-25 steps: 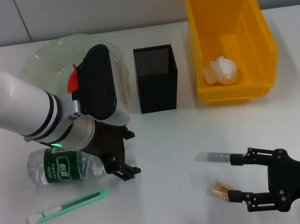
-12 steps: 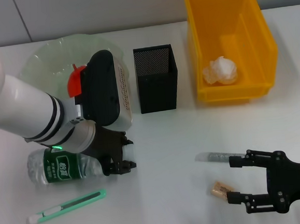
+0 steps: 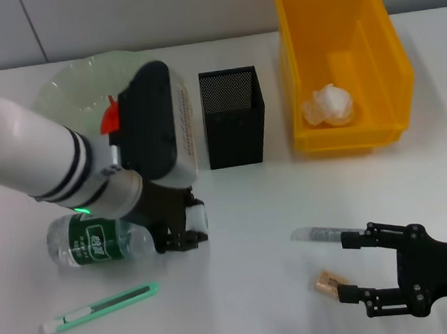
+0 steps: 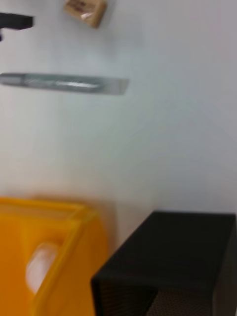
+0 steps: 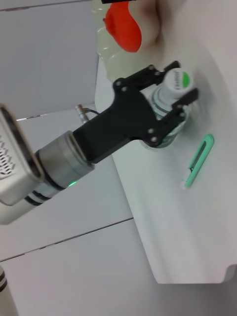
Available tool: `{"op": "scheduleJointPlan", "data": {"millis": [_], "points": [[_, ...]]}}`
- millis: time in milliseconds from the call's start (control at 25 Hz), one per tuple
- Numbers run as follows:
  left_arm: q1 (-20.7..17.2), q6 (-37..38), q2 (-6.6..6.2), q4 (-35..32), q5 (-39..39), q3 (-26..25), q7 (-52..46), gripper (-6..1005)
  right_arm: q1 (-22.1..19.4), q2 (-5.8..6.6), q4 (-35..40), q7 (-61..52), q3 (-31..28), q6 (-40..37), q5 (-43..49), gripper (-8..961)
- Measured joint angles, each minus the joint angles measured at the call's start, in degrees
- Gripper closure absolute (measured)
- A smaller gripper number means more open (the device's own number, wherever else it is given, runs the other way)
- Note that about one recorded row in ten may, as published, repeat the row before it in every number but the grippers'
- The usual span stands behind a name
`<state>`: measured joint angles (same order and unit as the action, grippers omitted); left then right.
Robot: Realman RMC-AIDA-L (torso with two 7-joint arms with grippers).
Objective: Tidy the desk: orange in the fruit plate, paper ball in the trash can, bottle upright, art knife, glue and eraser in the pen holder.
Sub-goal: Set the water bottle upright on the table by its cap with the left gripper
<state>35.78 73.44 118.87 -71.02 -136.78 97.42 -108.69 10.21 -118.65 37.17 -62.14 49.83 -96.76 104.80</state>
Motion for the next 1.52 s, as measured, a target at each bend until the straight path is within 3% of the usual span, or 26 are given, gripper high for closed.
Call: {"op": "scheduleJointPlan", "data": {"millis": [120, 320, 400, 440, 680, 760, 1000, 1520], "points": [[-0.9, 1.1, -0.14, -1.3, 1.9, -2.8, 1.5, 567, 0.0, 0.0, 0.0, 0.0, 0.0, 0.0, 0.0, 155], [-4.1, 6.5, -0.31, -2.3, 11.5, -14.7, 9.5, 568, 0.0, 0.0, 0.0, 0.0, 0.0, -0.1, 0.0, 155], [-4.7, 6.8, -0.32, -2.3, 12.5, -15.8, 10.4, 567, 0.0, 0.0, 0.0, -0.2, 0.0, -0.3, 0.0, 155], [-6.6, 7.6, -0.32, -2.3, 15.7, -18.9, 12.8, 567, 0.0, 0.0, 0.0, -0.2, 0.0, -0.3, 0.0, 155], [-8.2, 8.7, -0.38, -2.1, 19.5, -21.9, 15.0, 568, 0.2, 0.05, 0.0, -0.5, 0.1, -0.5, 0.0, 156], [-12.1, 9.5, -0.42, -1.1, 24.3, -27.6, 16.6, 568, 0.3, 0.03, 0.1, -0.6, 0.4, -0.6, 0.0, 156], [-15.3, 9.3, -0.42, 1.2, 29.7, -31.7, 19.5, 568, 0.6, 0.0, 0.2, -0.9, 0.5, -0.6, 0.0, 156], [-16.1, 8.8, -0.28, 7.5, 35.9, -35.6, 23.3, 556, 0.9, -0.06, 0.0, -1.3, 0.5, -1.0, 0.0, 156]]}}
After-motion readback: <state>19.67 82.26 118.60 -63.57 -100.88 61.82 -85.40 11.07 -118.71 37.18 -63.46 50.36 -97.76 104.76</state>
